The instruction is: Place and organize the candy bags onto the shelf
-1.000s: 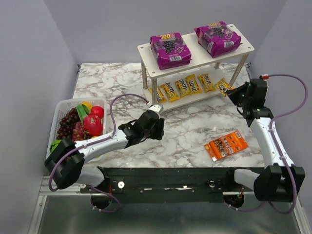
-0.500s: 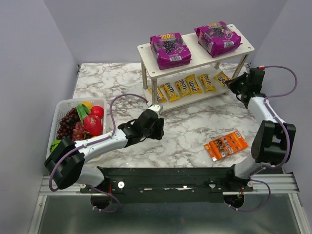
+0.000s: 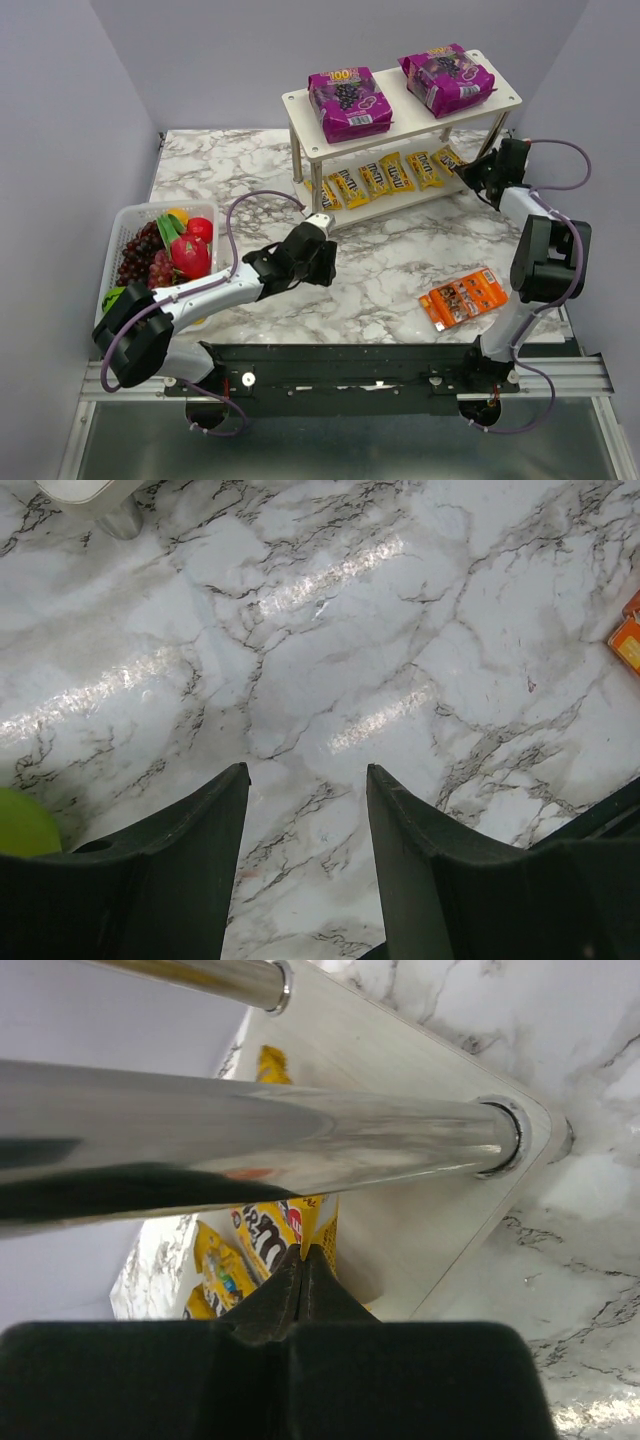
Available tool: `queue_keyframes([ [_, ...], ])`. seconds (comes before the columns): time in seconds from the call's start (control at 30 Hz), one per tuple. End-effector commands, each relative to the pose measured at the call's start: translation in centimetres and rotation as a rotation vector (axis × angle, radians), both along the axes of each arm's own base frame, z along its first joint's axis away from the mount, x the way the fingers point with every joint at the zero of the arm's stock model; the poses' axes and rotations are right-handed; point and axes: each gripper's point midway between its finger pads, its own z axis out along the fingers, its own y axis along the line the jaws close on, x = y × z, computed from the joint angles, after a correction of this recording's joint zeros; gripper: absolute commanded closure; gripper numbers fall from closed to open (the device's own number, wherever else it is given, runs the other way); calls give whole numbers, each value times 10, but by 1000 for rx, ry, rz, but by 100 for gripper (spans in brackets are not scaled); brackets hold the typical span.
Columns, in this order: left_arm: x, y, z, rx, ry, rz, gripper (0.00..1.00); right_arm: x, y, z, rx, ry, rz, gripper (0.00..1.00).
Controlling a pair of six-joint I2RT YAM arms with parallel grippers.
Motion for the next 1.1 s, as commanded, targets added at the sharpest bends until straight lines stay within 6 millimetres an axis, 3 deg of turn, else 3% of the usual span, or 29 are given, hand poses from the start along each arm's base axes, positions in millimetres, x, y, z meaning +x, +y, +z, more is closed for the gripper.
queue_keyframes([
  [0.0, 10, 0, 7, 19, -29, 13, 40, 11, -3, -1, 42, -12, -27, 99],
  [0.07, 10, -1, 7, 19, -30, 13, 40, 11, -3, -6, 61, 5, -36, 99],
  [0.13, 10, 0, 5, 28, -27, 13, 40, 11, -4, -16, 72, 42, -42, 91],
  [0.17, 10, 0, 5, 27, -26, 14, 40, 11, -3, -19, 73, 56, -40, 84],
  [0.2, 10, 0, 5, 30, -27, 12, 40, 9, -2, -22, 77, 74, -42, 69],
  [0.3, 10, 0, 4, 31, -26, 12, 40, 5, -3, -25, 76, 90, -51, 55],
  [0.37, 10, 1, 3, 32, -25, 14, 40, 2, -4, -23, 71, 87, -55, 53],
  [0.53, 10, 0, 2, 31, -24, 13, 40, -6, -6, -20, 78, 89, -90, 57],
  [0.77, 10, 1, 2, 30, -25, 17, 40, -24, -6, -45, 125, 192, -148, 73],
  [0.93, 9, 2, 2, 33, -24, 18, 40, -21, -7, -53, 131, 212, -151, 88],
  [1.07, 9, 3, 0, 38, -21, 18, 40, -13, -9, -52, 119, 208, -153, 93],
])
